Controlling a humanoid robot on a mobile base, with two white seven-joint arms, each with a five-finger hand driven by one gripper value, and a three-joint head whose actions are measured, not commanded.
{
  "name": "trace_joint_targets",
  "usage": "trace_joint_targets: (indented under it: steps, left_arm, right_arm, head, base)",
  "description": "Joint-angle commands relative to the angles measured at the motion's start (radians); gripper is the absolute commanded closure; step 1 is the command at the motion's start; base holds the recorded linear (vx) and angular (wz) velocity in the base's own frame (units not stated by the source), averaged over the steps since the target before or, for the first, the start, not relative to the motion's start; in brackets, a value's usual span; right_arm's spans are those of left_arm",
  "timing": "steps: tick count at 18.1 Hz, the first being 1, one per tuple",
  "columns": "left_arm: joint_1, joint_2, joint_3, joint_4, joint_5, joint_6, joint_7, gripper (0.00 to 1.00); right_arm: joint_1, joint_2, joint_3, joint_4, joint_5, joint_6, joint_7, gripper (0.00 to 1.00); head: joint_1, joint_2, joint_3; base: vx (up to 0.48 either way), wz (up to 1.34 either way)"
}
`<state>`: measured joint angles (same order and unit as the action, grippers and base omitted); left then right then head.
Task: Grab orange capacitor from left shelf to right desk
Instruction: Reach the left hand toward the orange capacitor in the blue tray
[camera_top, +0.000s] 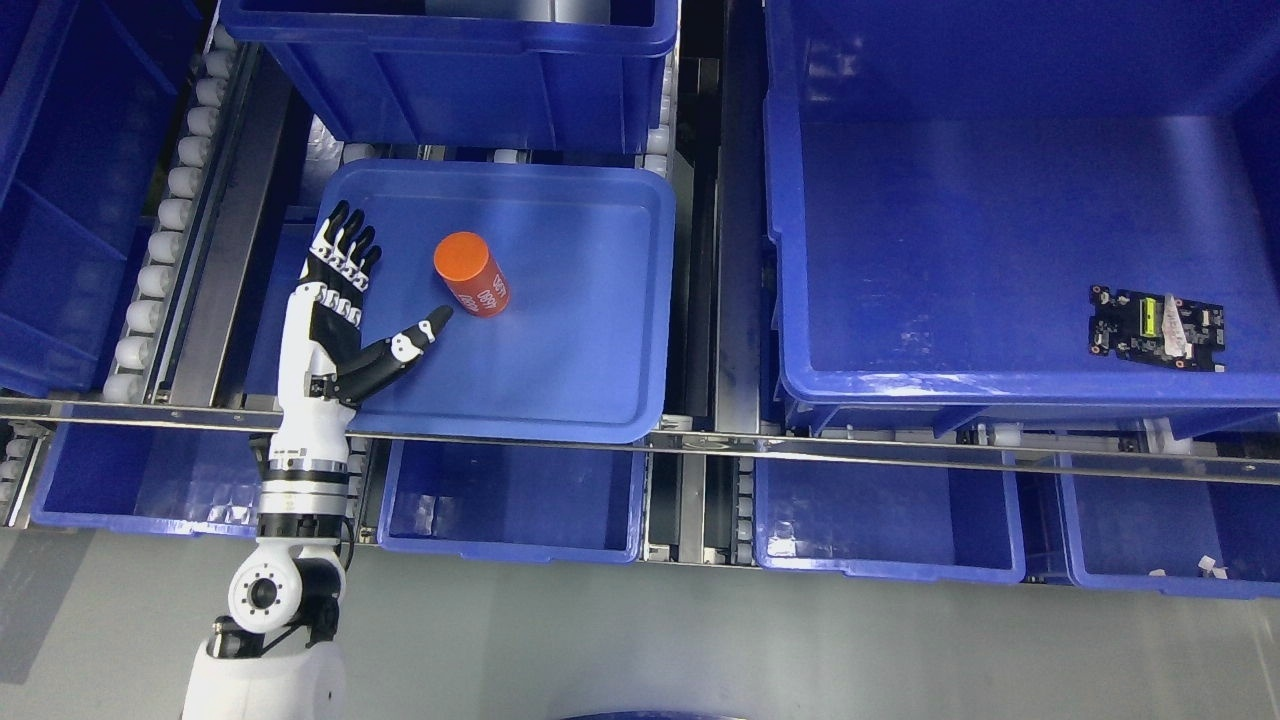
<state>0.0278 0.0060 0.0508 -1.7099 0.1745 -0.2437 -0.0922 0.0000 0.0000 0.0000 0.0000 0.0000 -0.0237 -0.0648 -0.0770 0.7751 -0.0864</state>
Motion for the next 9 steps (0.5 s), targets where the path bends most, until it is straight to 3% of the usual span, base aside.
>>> trace_joint_targets:
  steps: [1, 9]
  left_arm:
    - [-0.058, 0.031, -0.095, 0.033, -0.048, 0.085, -0.006, 0.01]
    - [-0.221, 0.029, -0.133, 0.118, -0.093, 0.239, -0.007, 0.01]
  right_arm:
    - [0.023, -0.017, -0.011, -0.017, 0.006, 0.001, 0.000, 0.00]
    - [0.023, -0.017, -0.011, -0.017, 0.006, 0.001, 0.000, 0.00]
  head:
    - [0.0000, 0.000, 0.000]
    - [0.0000, 0.000, 0.000]
  base:
    - [0.000, 0.00]
    - [0.000, 0.00]
